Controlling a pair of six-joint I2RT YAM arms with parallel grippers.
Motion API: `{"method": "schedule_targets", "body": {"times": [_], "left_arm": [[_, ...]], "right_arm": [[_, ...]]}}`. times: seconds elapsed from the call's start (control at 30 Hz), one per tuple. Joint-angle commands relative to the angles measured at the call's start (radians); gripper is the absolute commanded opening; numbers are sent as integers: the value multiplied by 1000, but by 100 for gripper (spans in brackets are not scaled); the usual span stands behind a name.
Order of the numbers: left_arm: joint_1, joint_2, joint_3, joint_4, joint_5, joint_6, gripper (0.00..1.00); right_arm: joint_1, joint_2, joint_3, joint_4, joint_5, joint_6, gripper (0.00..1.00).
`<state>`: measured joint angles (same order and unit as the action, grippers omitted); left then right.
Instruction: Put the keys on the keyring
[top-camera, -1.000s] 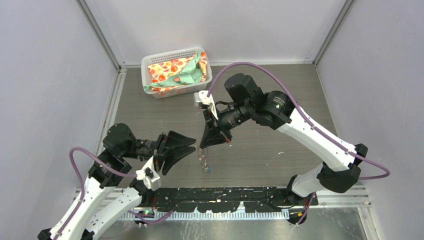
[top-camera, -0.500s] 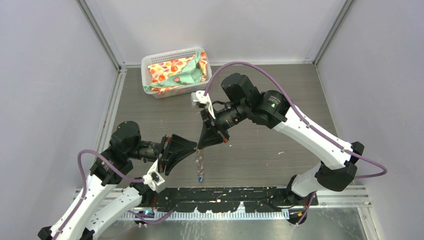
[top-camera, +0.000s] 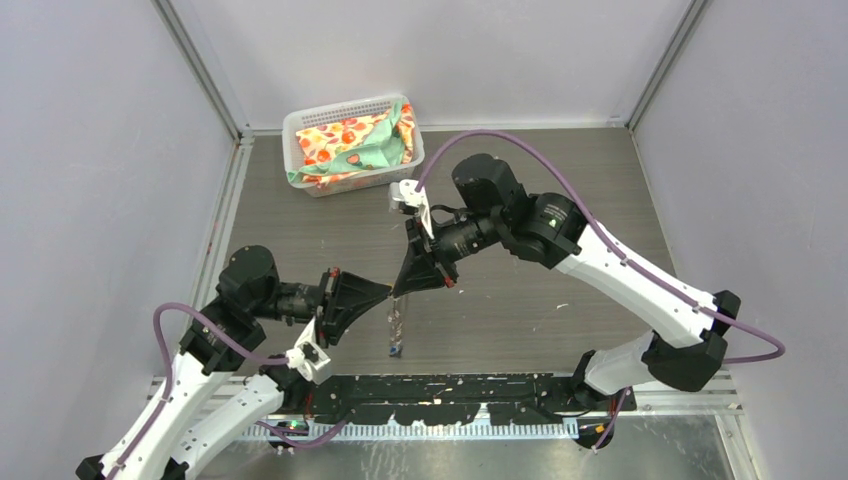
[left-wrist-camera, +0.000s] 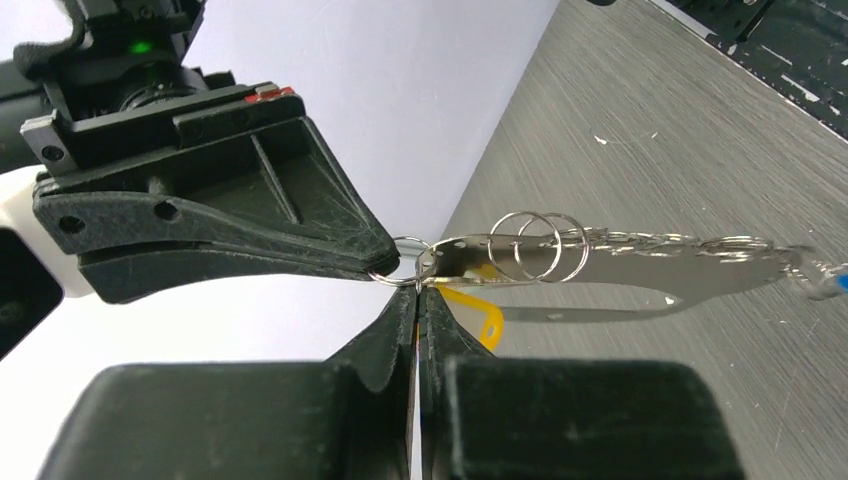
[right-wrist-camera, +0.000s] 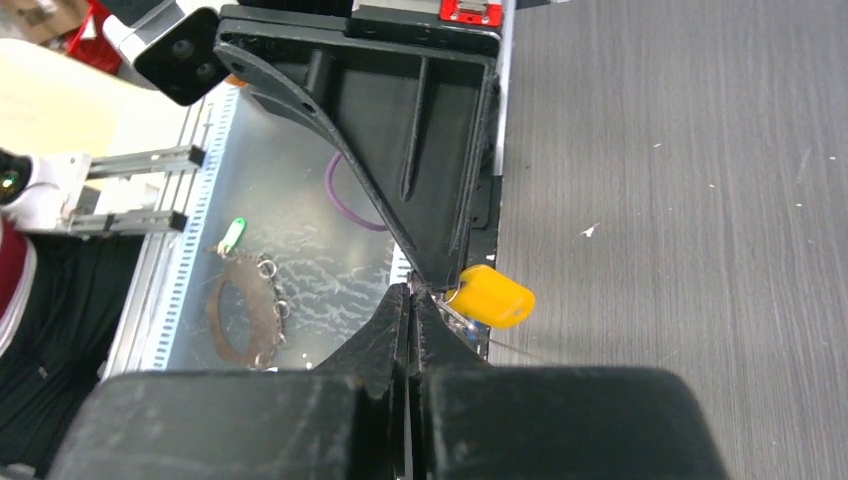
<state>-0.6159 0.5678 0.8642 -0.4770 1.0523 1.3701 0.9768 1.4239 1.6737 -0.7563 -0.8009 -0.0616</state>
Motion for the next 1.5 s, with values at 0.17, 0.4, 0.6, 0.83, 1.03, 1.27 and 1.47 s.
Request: {"method": "schedule_targets", "body": {"times": [0.17,0.4,0.6,0.83,1.03,1.27,1.47], "left_arm": [[-8,-5,-1,86,-34,-89,0],[-9,-1,-1,104,-44,-157,1],[-9,22,18,103,-5,-270,6],[-16,97,98,96,-8,-516,39],[-16,155,191,71,-158,-874,35],[-15,156,229,79,-234,-1032,30],[-13,162,239,142,-316,-1107,23]], "right_arm": [[-3,-182,-205,378,260,152,1],[21,-314,-386,613,398,199,1],[56,-357,-479,747,476,214,1],[92,-364,-510,811,535,200,1],[96,-398,-520,783,557,172,1],[97,-447,-582,854,563,174,1],[97,-462,-600,880,540,179,1]]}}
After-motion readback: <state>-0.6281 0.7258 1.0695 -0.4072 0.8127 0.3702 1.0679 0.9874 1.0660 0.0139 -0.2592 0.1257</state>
